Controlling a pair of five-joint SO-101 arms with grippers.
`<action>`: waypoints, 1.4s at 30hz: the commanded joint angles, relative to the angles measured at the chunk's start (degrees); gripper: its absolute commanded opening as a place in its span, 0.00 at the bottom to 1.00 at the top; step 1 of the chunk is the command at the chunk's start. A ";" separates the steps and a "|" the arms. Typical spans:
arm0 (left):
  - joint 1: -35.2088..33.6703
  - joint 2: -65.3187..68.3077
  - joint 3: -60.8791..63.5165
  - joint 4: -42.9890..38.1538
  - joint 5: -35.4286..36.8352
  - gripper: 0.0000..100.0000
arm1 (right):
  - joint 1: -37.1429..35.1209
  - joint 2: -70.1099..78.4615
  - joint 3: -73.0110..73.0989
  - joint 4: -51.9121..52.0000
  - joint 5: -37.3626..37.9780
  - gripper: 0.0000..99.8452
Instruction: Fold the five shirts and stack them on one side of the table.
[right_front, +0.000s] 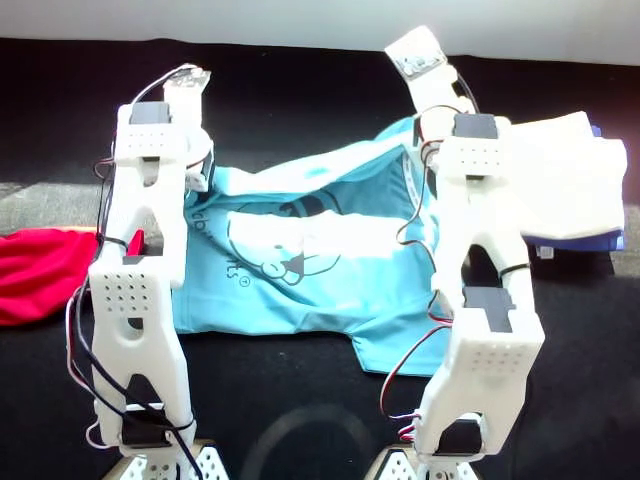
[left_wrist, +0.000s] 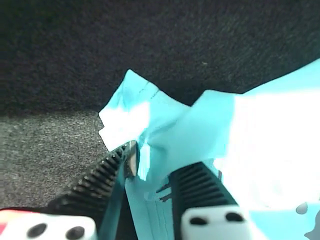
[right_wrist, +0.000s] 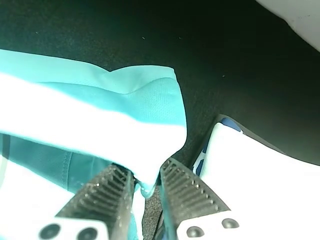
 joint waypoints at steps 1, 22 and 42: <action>-1.01 -0.84 -3.21 -0.09 0.53 0.22 | 0.75 -0.66 -1.45 0.22 0.00 0.01; -3.21 -0.75 -8.57 -4.57 14.51 0.21 | 0.57 -0.66 -1.45 0.22 0.00 0.01; 0.66 8.48 -18.51 -7.65 9.67 0.21 | 0.57 -0.66 -1.45 0.22 0.09 0.01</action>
